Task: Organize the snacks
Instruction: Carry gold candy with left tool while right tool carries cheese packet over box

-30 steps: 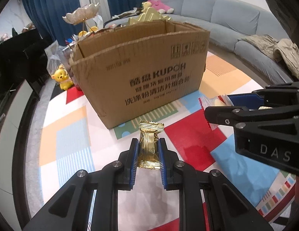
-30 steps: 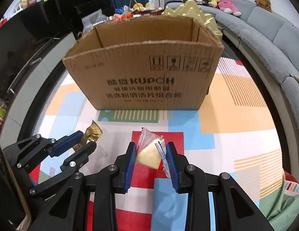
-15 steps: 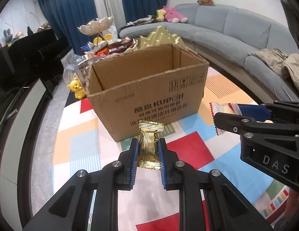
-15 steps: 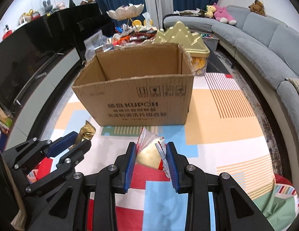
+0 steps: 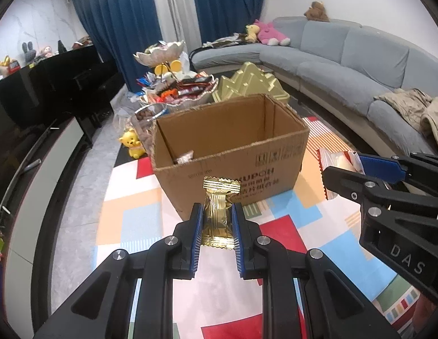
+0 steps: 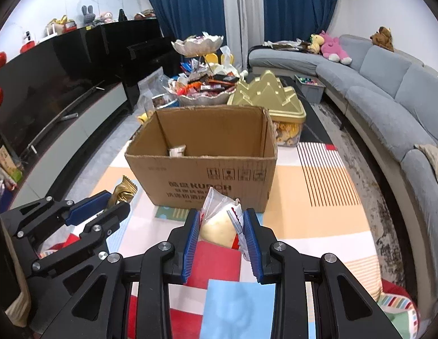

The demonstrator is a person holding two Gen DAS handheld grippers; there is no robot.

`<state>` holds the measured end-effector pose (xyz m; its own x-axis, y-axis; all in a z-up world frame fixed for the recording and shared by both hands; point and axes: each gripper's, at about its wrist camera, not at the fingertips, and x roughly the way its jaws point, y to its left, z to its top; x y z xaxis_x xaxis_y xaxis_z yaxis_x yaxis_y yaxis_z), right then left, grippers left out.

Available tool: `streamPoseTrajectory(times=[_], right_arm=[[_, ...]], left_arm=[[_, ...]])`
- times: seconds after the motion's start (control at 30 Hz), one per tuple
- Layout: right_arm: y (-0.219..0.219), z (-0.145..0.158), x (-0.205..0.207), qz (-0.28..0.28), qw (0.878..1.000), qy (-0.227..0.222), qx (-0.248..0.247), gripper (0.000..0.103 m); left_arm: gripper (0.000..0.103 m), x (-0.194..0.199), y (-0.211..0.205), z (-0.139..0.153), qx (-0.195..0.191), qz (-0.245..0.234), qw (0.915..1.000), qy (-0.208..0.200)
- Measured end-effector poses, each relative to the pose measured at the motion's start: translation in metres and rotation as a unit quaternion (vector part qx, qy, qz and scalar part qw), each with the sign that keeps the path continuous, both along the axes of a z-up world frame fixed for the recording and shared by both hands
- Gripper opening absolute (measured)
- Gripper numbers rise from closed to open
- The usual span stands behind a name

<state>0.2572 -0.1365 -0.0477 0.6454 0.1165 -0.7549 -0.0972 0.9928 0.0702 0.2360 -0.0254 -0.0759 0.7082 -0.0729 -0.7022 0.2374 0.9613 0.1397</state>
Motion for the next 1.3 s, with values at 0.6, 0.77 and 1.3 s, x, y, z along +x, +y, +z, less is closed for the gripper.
streamPoseTrajectory(times=[0.6, 0.77, 1.3], right_arm=[[-0.004, 0.049, 0.024, 0.011, 0.999, -0.052, -0.002, 0.033], [-0.005, 0.058, 0.032, 0.012, 0.998, -0.063, -0.007, 0.033], [-0.005, 0.071, 0.075, 0.022, 0.996, -0.082, -0.030, 0.034]], left_arm=[[0.021, 0.024, -0.001, 0.040, -0.010, 0.040, 0.9989, -0.025], [0.021, 0.036, -0.002, 0.046, -0.011, 0.044, 0.9986, -0.028], [0.021, 0.080, 0.000, 0.057, -0.017, 0.064, 0.9971, -0.037]])
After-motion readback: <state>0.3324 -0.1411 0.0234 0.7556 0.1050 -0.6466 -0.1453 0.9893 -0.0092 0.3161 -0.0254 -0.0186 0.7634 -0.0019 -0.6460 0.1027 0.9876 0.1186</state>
